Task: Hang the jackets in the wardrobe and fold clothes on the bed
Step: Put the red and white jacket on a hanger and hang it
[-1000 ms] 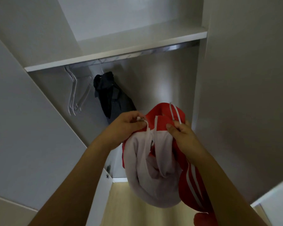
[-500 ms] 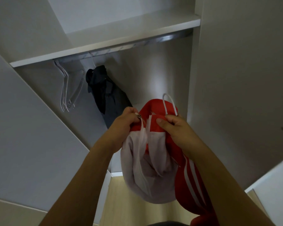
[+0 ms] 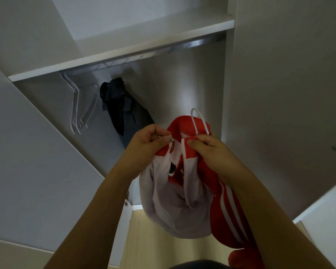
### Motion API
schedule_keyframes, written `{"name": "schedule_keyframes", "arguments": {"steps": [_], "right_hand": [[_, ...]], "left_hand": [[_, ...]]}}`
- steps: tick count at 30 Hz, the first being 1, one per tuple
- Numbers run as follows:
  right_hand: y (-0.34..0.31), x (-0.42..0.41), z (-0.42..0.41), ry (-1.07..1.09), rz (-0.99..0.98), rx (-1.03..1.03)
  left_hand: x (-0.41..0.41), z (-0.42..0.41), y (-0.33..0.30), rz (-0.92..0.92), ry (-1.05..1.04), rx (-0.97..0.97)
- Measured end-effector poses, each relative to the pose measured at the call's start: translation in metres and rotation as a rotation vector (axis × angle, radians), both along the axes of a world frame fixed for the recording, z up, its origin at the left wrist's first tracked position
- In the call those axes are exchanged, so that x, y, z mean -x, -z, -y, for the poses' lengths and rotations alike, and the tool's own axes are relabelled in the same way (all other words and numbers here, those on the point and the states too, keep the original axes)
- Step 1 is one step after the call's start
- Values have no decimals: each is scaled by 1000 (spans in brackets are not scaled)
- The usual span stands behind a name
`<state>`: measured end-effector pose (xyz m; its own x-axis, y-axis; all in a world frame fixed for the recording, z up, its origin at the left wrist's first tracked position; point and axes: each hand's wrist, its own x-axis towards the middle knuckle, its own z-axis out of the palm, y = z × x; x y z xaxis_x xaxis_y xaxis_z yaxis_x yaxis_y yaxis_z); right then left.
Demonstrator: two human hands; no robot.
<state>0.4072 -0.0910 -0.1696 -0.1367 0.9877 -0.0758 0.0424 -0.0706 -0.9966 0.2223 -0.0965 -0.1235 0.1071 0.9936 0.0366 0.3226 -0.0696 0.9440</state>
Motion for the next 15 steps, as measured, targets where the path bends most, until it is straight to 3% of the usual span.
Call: {"name": "schedule_keyframes", "arguments": {"steps": [15], "right_hand": [[-2,-5,5,-96,55,2]], "left_hand": [[-8,0,-6,12,142,43]]}}
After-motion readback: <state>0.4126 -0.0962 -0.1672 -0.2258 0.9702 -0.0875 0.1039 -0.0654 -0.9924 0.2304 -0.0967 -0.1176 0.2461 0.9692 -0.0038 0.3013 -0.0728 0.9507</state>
